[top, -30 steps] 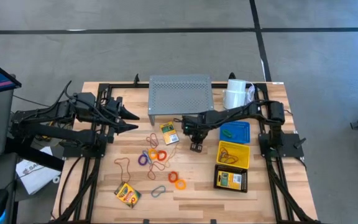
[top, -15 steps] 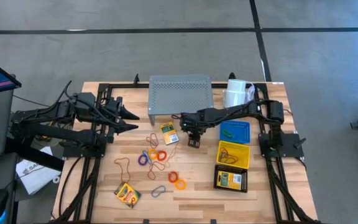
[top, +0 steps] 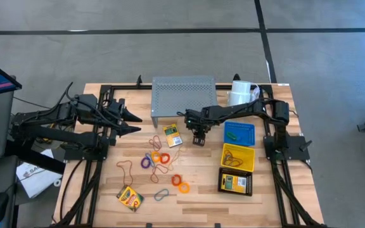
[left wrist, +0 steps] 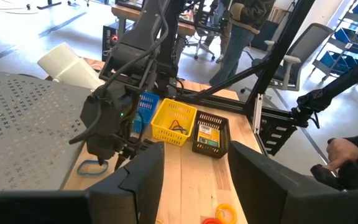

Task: Pick & Place Office Desk Supplies
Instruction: Put the blue rubber band into the yellow basket

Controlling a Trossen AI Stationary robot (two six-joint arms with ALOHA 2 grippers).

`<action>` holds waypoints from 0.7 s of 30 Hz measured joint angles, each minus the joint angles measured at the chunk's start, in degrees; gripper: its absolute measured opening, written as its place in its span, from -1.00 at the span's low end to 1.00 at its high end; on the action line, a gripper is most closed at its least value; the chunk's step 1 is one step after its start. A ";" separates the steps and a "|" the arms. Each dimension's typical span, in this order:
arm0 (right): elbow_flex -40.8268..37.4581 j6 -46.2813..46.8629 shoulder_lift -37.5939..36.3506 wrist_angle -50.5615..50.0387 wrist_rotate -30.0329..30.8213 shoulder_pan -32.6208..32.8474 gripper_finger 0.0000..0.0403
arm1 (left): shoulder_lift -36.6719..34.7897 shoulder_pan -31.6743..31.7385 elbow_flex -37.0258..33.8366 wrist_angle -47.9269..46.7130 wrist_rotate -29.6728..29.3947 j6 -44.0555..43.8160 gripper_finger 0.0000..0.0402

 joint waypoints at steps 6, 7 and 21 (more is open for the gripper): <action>0.11 0.11 1.74 0.03 -0.81 -0.17 -0.16 | -0.01 -0.01 0.00 -0.02 0.02 0.00 -0.14; 0.19 0.46 2.20 -0.05 -0.83 -0.19 -0.16 | -0.01 -0.01 0.00 0.00 0.01 0.00 -0.14; 0.13 1.57 2.19 -0.02 -3.36 -1.78 -0.55 | -0.01 -0.01 0.00 -0.02 0.04 0.00 -0.14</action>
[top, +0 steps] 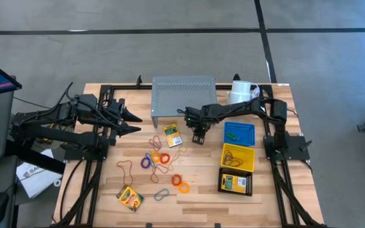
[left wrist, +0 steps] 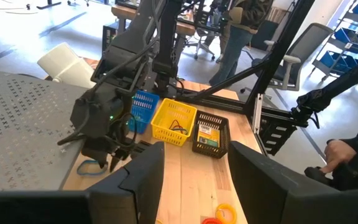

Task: Pick & Place Office Desk Supplies
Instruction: Put the blue rubber band into the yellow basket

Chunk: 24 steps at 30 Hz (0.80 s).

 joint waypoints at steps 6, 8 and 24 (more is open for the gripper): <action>-0.02 0.37 0.07 -0.13 -2.53 -0.57 -0.95 | 0.00 0.00 0.00 0.01 -0.02 0.00 -0.14; -0.07 1.47 0.09 -0.16 -2.71 -0.56 -0.94 | 0.00 0.00 0.00 0.01 0.00 0.00 -0.14; 1.71 6.17 0.44 -2.47 -5.59 3.14 -1.00 | 0.00 0.00 0.00 0.03 0.00 -0.13 -0.14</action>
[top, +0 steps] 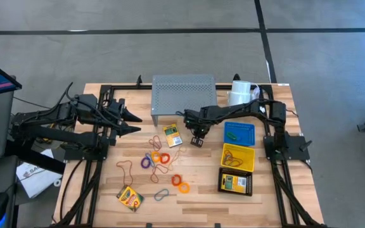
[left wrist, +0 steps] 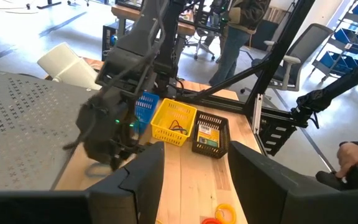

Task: Pick & Place Office Desk Supplies
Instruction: Put the blue rubber band into the yellow basket

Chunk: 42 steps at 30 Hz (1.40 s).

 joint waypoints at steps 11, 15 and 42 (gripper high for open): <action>5.81 2.66 0.04 -4.86 -3.81 4.15 -1.00 | 0.01 0.01 0.00 -0.02 -0.01 0.04 -0.14; 7.12 4.07 -0.72 -6.99 -4.42 6.08 -1.00 | 0.00 0.00 0.00 -0.02 0.00 0.07 -0.14; -12.63 35.21 -35.85 -10.40 5.82 12.93 -1.00 | 0.00 0.01 0.00 -0.11 0.02 1.66 -0.14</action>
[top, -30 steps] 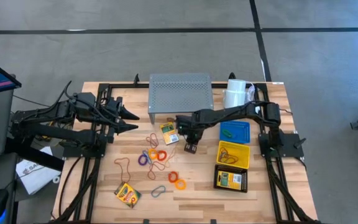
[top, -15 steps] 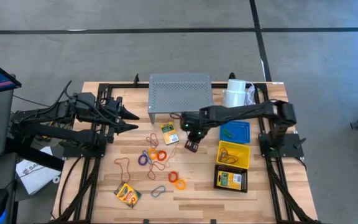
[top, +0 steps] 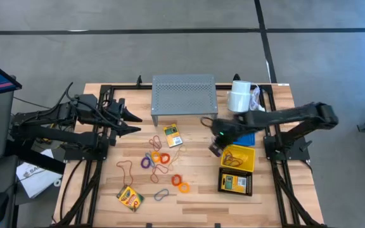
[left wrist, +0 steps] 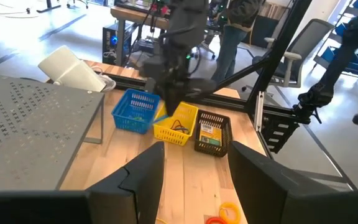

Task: Pick & Place Office Desk Supplies
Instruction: Put the blue rubber band into the yellow basket

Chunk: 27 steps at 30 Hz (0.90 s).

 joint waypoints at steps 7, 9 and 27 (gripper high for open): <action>-5.92 17.04 -10.47 -3.54 6.78 10.69 -1.00 | 0.00 0.01 0.02 -0.15 0.00 0.27 -0.14; -7.30 21.27 -12.03 -3.91 8.14 13.57 -1.00 | 0.00 0.00 0.00 -0.15 0.04 0.61 -0.14; -23.03 44.53 -11.76 2.95 14.75 25.95 -1.00 | 0.00 0.00 0.01 -1.15 1.70 0.68 -0.14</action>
